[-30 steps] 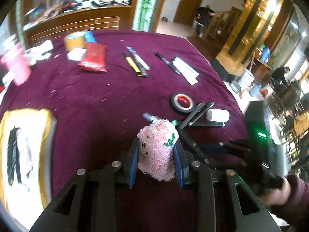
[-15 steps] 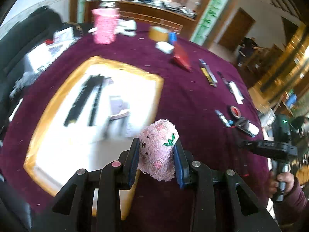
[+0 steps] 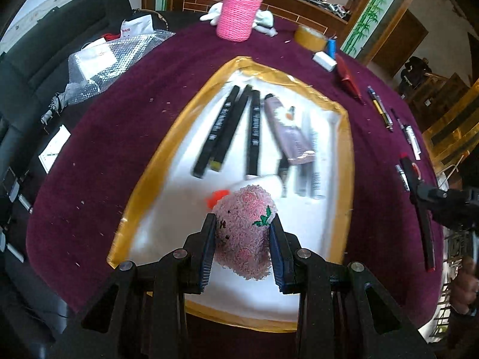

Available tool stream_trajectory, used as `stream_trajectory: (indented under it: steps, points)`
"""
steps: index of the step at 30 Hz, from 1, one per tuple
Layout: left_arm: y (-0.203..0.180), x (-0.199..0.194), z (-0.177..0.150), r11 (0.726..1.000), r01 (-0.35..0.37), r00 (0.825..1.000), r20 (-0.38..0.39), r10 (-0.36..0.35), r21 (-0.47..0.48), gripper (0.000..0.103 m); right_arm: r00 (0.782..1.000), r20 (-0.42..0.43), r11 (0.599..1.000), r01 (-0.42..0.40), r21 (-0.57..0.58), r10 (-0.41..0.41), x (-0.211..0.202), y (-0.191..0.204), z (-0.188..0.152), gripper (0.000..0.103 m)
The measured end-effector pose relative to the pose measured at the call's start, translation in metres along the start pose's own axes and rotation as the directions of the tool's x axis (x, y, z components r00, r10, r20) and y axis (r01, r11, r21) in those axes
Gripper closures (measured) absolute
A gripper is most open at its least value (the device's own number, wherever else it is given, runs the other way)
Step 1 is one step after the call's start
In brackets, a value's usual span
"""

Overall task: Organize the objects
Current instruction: 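Lower the plush and black marker into the white tray and open both tools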

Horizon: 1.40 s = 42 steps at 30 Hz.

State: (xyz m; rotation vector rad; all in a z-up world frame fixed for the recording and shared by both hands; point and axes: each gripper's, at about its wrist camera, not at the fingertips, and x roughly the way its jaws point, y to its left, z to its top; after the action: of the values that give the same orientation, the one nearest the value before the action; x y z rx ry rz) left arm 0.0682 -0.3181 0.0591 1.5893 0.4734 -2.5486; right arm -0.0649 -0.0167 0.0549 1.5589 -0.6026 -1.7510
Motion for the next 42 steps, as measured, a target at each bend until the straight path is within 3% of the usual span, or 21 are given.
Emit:
stream_trajectory:
  steps: [8, 17, 26, 35, 42]
  points:
    - [0.028, 0.024, 0.016, 0.999, -0.019, 0.998, -0.054, 0.022, 0.047, 0.074, 0.995, -0.1, 0.999, 0.005, -0.051, -0.01, 0.08, 0.059, -0.007, 0.089]
    - [0.037, 0.043, 0.027, 0.992, -0.034, 0.996, -0.079, 0.044, 0.123, 0.071, 0.984, -0.159, 0.996, 0.077, -0.042, -0.083, 0.147, 0.079, -0.016, 0.089]
    - [0.035, 0.031, 0.032, 0.986, -0.014, 0.998, -0.055, 0.024, 0.167, 0.067, 0.974, -0.152, 0.986, 0.167, -0.029, -0.169, 0.167, 0.079, -0.018, 0.089]
    - [0.05, 0.007, 0.038, 0.994, 0.033, 0.999, -0.027, -0.031, 0.103, 0.065, 0.962, -0.131, 0.97, 0.235, -0.058, -0.241, 0.185, 0.089, -0.01, 0.089]
    - [0.058, -0.007, 0.028, 0.996, 0.03, 1.0, -0.01, -0.029, 0.082, 0.061, 0.959, -0.129, 0.967, 0.249, -0.049, -0.253, 0.191, 0.09, 0.004, 0.087]
